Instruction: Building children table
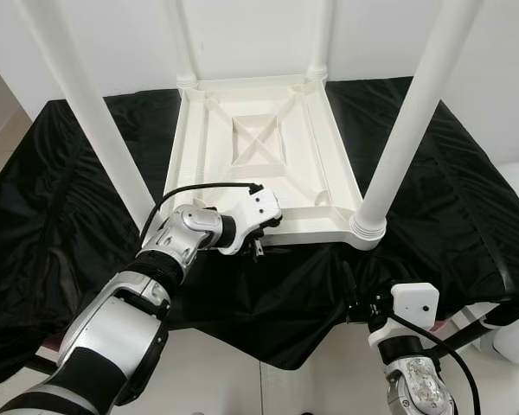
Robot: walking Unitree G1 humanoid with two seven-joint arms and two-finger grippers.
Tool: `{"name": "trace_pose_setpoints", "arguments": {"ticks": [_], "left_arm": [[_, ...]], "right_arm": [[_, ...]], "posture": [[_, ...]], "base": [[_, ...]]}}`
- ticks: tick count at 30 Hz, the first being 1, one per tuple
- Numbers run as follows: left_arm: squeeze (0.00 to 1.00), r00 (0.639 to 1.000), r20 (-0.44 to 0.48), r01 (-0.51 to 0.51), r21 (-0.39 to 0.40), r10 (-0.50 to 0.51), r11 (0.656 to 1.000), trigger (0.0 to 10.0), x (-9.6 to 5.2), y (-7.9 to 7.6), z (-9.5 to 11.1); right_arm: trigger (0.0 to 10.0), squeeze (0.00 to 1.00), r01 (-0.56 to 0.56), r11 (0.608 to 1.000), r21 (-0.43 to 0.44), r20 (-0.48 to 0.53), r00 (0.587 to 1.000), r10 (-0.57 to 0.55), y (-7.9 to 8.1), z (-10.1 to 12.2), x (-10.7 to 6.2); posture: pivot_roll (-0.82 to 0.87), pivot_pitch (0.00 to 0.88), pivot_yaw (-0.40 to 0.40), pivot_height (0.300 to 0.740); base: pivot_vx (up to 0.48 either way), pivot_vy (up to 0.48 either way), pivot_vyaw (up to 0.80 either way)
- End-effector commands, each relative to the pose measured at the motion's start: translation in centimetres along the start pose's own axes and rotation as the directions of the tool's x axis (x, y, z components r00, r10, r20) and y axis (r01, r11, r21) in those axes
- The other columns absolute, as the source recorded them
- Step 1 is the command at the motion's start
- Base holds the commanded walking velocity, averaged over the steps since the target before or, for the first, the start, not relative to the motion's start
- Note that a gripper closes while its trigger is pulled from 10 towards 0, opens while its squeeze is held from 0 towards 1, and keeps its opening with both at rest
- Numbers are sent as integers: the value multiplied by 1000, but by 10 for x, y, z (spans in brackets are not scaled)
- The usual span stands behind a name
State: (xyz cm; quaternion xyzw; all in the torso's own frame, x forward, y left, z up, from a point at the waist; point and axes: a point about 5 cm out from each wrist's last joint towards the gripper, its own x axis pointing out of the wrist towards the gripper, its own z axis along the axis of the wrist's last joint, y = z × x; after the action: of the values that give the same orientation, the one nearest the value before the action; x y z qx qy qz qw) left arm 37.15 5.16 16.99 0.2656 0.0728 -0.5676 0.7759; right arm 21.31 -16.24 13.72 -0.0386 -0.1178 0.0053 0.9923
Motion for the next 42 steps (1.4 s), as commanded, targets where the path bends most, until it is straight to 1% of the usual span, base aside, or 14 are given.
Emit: {"name": "trace_pose_setpoints", "arguments": {"ticks": [1,17,18,19,20,22,27,30,34,35,36,37,38,42], "left_arm": [[0,995,-37,92,-7,-92,996,10000,0,-3,-2],[0,991,-43,124,-72,-128,990,10000,7,-2,4],[0,991,-47,125,-73,-128,990,7490,7,-2,5],[0,991,-47,125,-73,-128,990,7490,7,-2,5],[0,990,-50,129,-72,-133,989,3569,7,-3,5],[0,989,-56,132,-69,-136,989,3569,8,-3,6],[0,989,-58,128,-70,-133,989,784,8,-1,7],[0,989,-63,133,-67,-137,989,902,8,-1,7],[0,986,-77,141,-52,-145,989,3176,8,-2,6],[0,986,-83,138,-47,-141,989,4431,9,-2,6],[0,985,-98,138,-35,-140,990,7765,9,-3,4],[0,985,-98,138,-35,-140,990,7765,9,-3,4],[0,985,-105,138,-31,-140,990,10000,9,-3,3],[0,981,-128,147,-7,-146,989,10000,10,-5,2]], "right_arm": [[10000,0,-1,1000,-2,5,1000,1,3,1,-2],[10000,0,25,1000,-3,0,1000,-25,3,1,-6],[10000,0,29,1000,-4,-1,1000,-29,3,1,-7],[10000,0,29,1000,-4,-1,1000,-29,3,1,-7],[10000,0,33,999,-5,-1,999,-33,3,1,-7],[10000,0,38,999,-6,-2,999,-38,3,1,-7],[10000,0,44,999,-8,-5,999,-44,3,1,-9],[10000,0,46,999,-9,-5,999,-46,3,1,-9],[10000,0,50,999,-12,-8,999,-50,2,1,-10],[10000,0,51,999,-13,-8,999,-51,2,1,-10],[10000,0,54,998,-14,-9,999,-54,1,1,-10],[10000,0,54,998,-14,-9,999,-54,1,1,-10],[10000,0,55,998,-15,-10,998,-55,1,1,-10],[10000,0,57,998,-17,-12,998,-57,1,1,-11]], "posture": [[-179,157,127,740],[-186,184,154,740],[-188,186,157,740],[-188,186,157,740],[-189,187,159,740],[-190,188,160,740],[-193,192,164,740],[-194,195,165,740],[-193,198,167,740],[-193,198,167,740],[-195,200,169,740],[-195,200,169,740],[-195,200,169,740],[-195,203,173,740]], "base": [[0,0,0],[0,0,0],[0,0,0],[0,0,0],[0,0,0],[0,0,0],[0,0,0],[0,0,0],[0,0,0],[0,0,0],[0,0,0],[0,0,0],[0,0,0],[0,0,0]]}}
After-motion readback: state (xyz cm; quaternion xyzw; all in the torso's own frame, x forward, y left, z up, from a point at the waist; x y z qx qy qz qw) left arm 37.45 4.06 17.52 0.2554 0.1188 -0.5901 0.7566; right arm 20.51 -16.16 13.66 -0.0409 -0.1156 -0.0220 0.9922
